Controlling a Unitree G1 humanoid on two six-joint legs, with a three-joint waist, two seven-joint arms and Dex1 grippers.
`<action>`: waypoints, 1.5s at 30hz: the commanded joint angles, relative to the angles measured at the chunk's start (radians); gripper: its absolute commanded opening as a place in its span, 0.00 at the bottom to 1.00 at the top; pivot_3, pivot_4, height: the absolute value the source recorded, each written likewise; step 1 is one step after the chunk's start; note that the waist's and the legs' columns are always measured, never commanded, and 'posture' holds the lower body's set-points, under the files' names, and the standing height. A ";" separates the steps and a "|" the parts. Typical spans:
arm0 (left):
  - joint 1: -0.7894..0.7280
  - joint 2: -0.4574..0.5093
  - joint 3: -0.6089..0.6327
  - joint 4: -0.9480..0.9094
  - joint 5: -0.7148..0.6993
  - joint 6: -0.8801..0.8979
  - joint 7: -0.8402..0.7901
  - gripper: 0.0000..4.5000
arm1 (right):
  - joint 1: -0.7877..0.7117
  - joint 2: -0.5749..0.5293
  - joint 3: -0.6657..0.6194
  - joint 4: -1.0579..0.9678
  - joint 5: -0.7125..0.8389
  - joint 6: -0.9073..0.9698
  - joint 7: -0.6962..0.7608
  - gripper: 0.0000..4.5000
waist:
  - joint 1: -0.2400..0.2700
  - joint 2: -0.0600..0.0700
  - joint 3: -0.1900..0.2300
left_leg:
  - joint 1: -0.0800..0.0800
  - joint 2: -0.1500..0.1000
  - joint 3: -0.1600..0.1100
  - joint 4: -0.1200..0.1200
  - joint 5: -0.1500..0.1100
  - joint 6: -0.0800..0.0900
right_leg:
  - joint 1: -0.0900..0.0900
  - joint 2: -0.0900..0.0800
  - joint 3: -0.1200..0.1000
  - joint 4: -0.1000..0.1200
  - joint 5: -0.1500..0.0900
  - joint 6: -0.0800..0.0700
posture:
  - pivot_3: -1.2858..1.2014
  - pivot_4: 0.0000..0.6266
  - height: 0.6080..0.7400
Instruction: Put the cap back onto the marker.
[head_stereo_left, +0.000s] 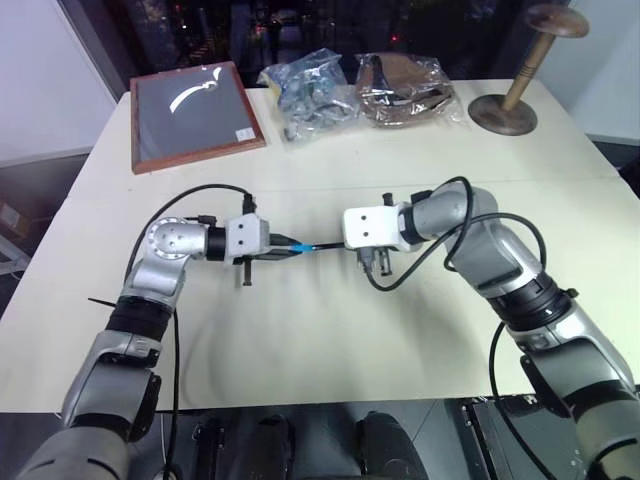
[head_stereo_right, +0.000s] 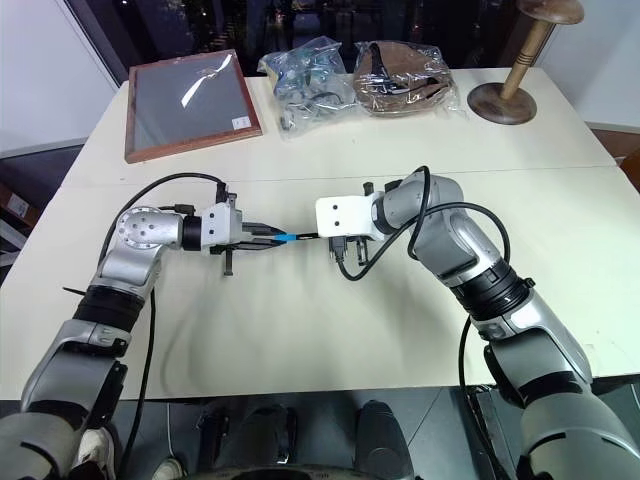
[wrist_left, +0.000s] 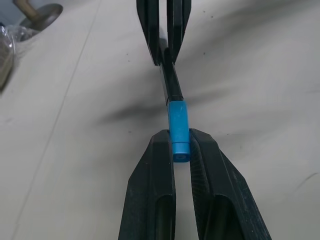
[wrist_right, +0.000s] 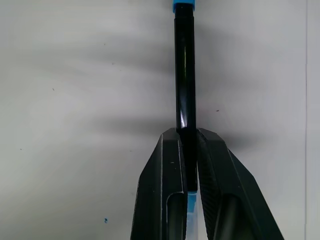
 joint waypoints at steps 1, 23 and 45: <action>-0.047 -0.051 -0.035 -0.005 0.017 -0.119 0.037 0.00 | -0.032 0.054 0.009 -0.066 0.027 -0.046 -0.015 0.01 | 0.000 0.000 0.000 | 0.000 0.000 0.000 0.000 0.000 0.000 | 0.000 0.000 0.000 0.000 0.000 0.000 | 0.52 0.24 1.00; -0.010 -0.063 -0.013 -0.112 -0.091 0.194 -0.047 0.00 | -0.029 0.056 0.012 -0.065 -0.014 -0.099 -0.017 0.01 | -0.001 0.000 0.000 | 0.000 0.000 0.000 0.000 0.000 0.000 | 0.000 0.000 0.000 0.000 0.000 0.000 | 0.52 0.24 1.00; -0.020 -0.044 -0.053 -0.024 0.066 0.015 0.060 0.00 | -0.037 0.110 0.019 -0.092 -0.039 0.008 -0.014 0.01 | -0.001 0.000 0.000 | 0.000 0.000 0.000 0.000 0.000 0.000 | 0.000 0.000 0.000 0.000 0.000 0.000 | 0.52 0.24 1.00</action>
